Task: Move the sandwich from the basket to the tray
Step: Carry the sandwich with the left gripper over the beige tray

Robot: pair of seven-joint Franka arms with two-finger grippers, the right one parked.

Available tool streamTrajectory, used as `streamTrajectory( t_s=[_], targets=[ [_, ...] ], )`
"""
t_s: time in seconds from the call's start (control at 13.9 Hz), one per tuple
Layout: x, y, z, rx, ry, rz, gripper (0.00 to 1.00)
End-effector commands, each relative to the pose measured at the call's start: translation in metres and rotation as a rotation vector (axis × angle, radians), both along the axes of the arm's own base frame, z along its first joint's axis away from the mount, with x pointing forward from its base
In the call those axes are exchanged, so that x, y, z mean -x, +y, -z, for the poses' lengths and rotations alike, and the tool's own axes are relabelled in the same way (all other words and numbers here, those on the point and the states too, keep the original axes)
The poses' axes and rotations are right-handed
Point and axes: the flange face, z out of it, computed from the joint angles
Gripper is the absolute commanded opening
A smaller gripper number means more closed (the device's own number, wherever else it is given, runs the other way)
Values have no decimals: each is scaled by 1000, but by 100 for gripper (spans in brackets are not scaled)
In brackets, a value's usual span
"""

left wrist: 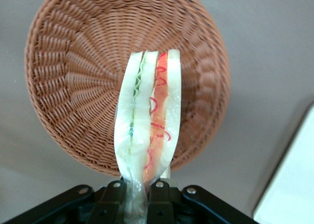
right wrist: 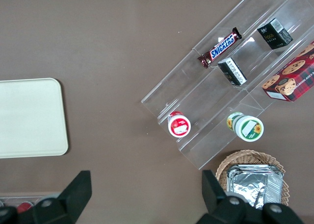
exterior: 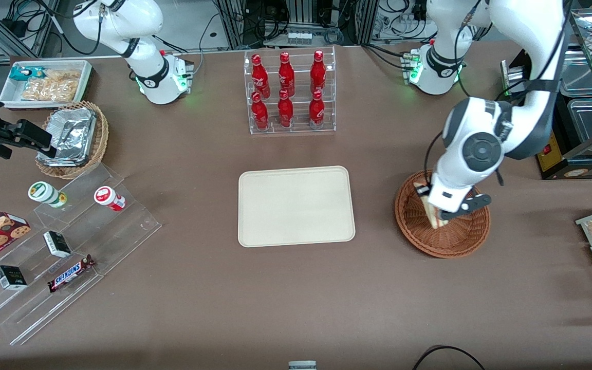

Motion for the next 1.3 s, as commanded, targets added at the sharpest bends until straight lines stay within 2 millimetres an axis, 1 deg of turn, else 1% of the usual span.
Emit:
streamTrajectory(
  t_s=[0.0,0.07,0.14,0.22,0.36,0.43,0.5,0.65,0.72,0.79,0.94,1.15,1.22],
  targets=[
    [-19,-47,-3,-11,2,89,3],
    [-24,-62,-1,-4,10,94,2],
    [-23,-84,1,3,6,119,1],
    [-17,-107,6,15,8,113,0],
    [-15,-146,10,29,-4,96,0],
    [-14,-160,13,34,-6,102,0],
    [-13,-173,20,44,-2,106,0],
    [-9,-208,25,125,7,106,0],
    [-4,-229,29,143,11,121,0],
    [-3,-248,34,150,4,103,0],
    [4,-280,49,157,-7,90,0],
    [18,-317,68,162,-31,83,0],
    [17,-323,72,166,-33,79,0]
  ],
)
